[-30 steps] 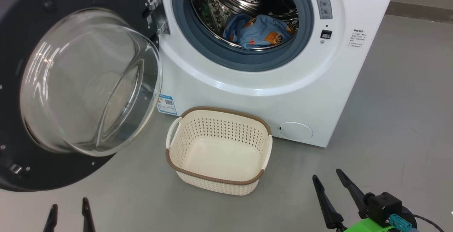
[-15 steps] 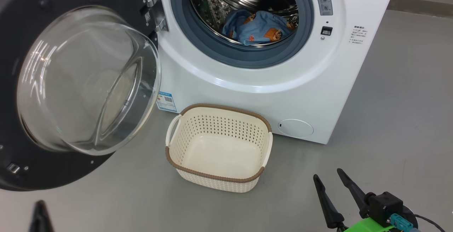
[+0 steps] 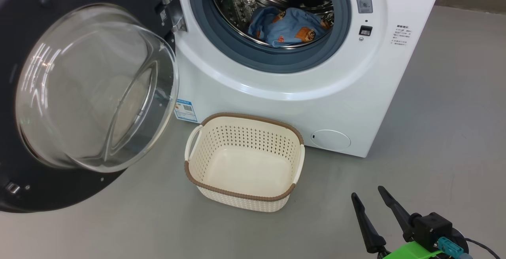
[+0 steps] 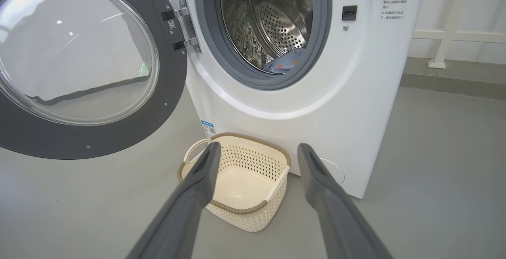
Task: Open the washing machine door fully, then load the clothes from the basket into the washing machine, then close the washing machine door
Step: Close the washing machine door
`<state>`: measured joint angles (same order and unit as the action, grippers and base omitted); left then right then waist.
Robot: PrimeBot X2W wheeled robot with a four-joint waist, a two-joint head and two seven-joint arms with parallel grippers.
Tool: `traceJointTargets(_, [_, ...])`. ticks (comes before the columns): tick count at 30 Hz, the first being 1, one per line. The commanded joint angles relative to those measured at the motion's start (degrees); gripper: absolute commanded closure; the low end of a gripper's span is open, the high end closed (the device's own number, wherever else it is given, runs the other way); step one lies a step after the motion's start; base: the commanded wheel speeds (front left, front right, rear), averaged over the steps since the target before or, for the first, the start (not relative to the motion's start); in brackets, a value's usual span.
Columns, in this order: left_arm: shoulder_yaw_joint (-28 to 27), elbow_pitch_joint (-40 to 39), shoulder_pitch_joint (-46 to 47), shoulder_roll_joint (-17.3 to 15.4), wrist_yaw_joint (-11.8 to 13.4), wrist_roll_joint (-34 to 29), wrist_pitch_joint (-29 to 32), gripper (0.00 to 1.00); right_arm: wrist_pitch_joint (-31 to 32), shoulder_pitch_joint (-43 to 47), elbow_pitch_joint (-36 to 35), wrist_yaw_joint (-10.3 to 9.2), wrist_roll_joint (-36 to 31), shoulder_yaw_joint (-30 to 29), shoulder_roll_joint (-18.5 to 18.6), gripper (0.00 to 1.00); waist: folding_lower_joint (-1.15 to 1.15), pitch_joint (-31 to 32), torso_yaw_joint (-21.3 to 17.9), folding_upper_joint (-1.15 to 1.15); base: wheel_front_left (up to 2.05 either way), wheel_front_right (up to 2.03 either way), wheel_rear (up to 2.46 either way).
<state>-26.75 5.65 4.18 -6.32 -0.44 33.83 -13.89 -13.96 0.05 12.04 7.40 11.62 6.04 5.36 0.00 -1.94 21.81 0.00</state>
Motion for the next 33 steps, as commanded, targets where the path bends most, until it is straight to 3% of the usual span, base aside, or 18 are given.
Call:
traceJointTargets(1, [-3.7, 0.2, 4.7, -4.1, -0.4, 2.6, 1.2, 1.00, 0.0, -1.3, -1.7, 0.09, -0.2, 1.2, 0.3, 0.00, 0.00, -0.3, -0.2, 0.00, 0.00, 0.00, 0.00])
traceJointTargets(19, [-17.0, 26.0, 23.2, -17.3, -1.8, 24.7, 14.0, 1.00, 1.2, -2.3, -3.5, 0.09, -0.4, 1.5, 1.7, 0.00, 0.00, -3.3, -2.8, 0.00, 0.00, 0.00, 0.00])
traceJointTargets(26, [-18.1, 32.8, 27.0, -20.2, -4.3, 30.6, 20.7, 1.00, 2.0, -2.8, -4.2, 0.09, -0.4, 1.6, 2.5, 0.00, 0.00, -4.5, -3.7, 0.00, 0.00, 0.00, 0.00])
traceJointTargets(33, [-17.4, 34.4, 28.5, -22.6, -6.1, 33.9, 26.6, 1.00, 2.9, -3.0, -5.8, 0.09, -0.8, 1.2, 3.0, 0.00, 0.00, -6.0, -4.5, 0.00, 0.00, 0.00, 0.00])
